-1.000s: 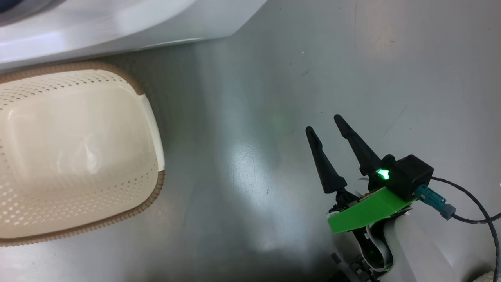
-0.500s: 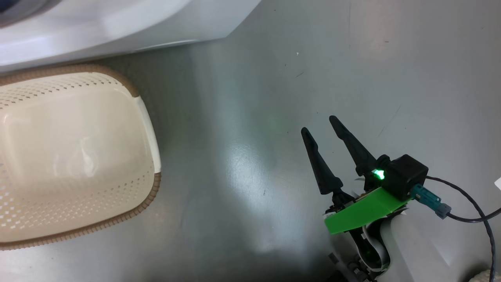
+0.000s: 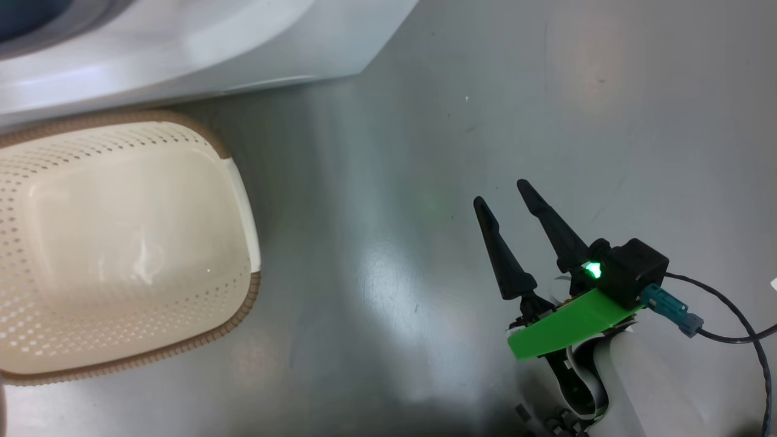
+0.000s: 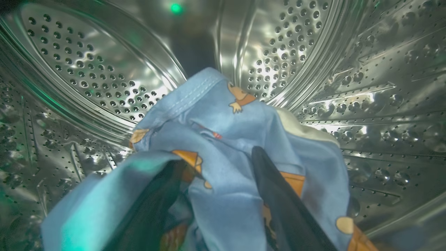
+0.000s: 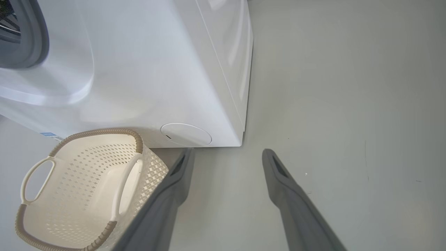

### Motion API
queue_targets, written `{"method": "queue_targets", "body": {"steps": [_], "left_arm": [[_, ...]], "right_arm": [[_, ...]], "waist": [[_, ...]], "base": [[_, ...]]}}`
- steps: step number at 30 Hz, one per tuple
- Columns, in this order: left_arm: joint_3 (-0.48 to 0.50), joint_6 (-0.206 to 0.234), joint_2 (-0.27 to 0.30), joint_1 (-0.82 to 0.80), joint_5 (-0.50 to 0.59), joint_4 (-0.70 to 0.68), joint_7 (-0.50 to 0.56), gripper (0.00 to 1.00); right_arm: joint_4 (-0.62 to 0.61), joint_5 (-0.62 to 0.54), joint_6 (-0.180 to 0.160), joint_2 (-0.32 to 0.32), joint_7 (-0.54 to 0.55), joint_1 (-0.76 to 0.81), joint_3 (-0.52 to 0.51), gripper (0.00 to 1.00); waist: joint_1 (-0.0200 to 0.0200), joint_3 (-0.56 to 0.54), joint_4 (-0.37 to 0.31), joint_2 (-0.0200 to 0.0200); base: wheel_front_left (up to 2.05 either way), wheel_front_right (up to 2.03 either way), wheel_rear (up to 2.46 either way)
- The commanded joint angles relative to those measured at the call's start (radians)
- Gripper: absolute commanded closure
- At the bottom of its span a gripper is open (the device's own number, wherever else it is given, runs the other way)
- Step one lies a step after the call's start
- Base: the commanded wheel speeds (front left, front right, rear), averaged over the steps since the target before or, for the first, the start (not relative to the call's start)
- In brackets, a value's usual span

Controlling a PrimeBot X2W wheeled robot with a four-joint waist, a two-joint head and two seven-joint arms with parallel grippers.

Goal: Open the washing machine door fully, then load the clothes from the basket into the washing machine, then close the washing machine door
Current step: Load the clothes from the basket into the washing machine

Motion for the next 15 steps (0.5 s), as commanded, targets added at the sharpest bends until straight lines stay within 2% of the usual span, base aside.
{"method": "queue_targets", "body": {"steps": [1,15], "left_arm": [[0.007,0.0,0.041,0.021,-0.011,0.003,-0.005,0.0],[0.002,0.01,0.014,0.034,-0.047,0.157,0.056,0.0]], "right_arm": [[-0.013,0.006,0.006,0.01,-0.012,0.03,0.019,0.0],[0.002,0.009,0.006,0.001,-0.012,0.036,0.009,0.0]], "waist": [[0.0,-0.022,0.006,0.0],[0.0,-0.089,0.02,0.0]], "base": [[0.0,0.0,0.0],[0.0,0.0,0.0]]}}
